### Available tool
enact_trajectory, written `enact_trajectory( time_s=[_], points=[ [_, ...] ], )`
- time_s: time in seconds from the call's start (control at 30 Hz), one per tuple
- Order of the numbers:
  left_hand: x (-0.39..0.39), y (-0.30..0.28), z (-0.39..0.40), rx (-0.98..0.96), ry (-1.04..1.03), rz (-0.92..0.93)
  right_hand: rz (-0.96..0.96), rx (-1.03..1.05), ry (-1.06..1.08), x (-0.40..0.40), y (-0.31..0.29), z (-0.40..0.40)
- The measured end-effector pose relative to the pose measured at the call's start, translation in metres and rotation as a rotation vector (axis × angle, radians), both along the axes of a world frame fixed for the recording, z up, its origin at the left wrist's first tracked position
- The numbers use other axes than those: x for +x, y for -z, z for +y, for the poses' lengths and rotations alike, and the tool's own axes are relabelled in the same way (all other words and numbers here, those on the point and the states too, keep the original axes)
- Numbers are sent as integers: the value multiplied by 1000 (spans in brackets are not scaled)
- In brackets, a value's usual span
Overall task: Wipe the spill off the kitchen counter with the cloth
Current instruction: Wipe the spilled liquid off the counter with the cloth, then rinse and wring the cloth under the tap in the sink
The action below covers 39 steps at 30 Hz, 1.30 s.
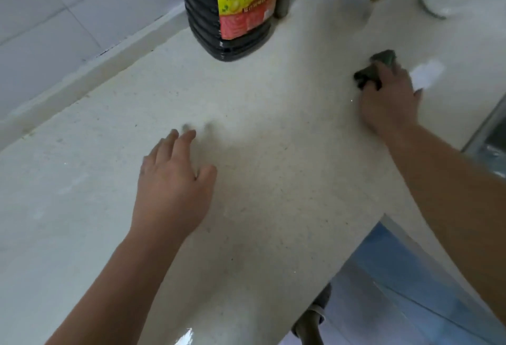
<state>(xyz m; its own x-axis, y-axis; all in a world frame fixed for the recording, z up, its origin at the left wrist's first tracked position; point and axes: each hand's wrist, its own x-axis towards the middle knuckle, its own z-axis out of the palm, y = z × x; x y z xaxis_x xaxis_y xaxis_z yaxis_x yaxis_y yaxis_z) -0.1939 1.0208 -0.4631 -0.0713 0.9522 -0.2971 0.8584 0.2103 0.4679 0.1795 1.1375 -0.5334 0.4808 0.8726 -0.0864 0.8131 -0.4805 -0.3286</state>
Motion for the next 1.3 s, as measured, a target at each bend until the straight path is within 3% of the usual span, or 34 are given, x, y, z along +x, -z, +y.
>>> enact_trajectory(
  time_s=[0.03,0.1,0.27,0.33,0.4,0.53,0.7,0.77,0.9,0.93,1.03,1.17,1.3],
  points=[
    [15,0,1,0,19,9,11,-14,89,16,-2,-4],
    [41,-2,0,-5,41,13,-7,-27,2,8,2,-27],
    [128,-9,-9,-53,99,-39,-17,-8,-850,-39,6,-157],
    [160,-13,-12,-54,113,-56,-27,-26,-957,-10,2,-176],
    [187,-15,-13,-49,129,-61,-23,-18,-823,45,1,-156],
    [234,-18,-12,-25,165,-64,20,-49,-300,167,-5,-93],
    [295,-35,-21,0,246,-95,148,79,-48,215,-24,-99],
    [320,-45,-28,-3,297,-122,422,244,121,220,-47,-126],
    [368,-58,-47,-21,460,-185,1379,576,626,238,-75,-203],
    [381,-60,-52,-33,503,-220,1541,591,707,244,-76,-223],
    [425,-58,-69,-122,587,-358,1769,627,863,254,-76,-274],
    [487,-41,-95,-289,634,-518,1838,616,801,260,-76,-314],
    [536,-21,-124,-462,623,-605,1551,558,869,273,-72,-340]
  ],
)
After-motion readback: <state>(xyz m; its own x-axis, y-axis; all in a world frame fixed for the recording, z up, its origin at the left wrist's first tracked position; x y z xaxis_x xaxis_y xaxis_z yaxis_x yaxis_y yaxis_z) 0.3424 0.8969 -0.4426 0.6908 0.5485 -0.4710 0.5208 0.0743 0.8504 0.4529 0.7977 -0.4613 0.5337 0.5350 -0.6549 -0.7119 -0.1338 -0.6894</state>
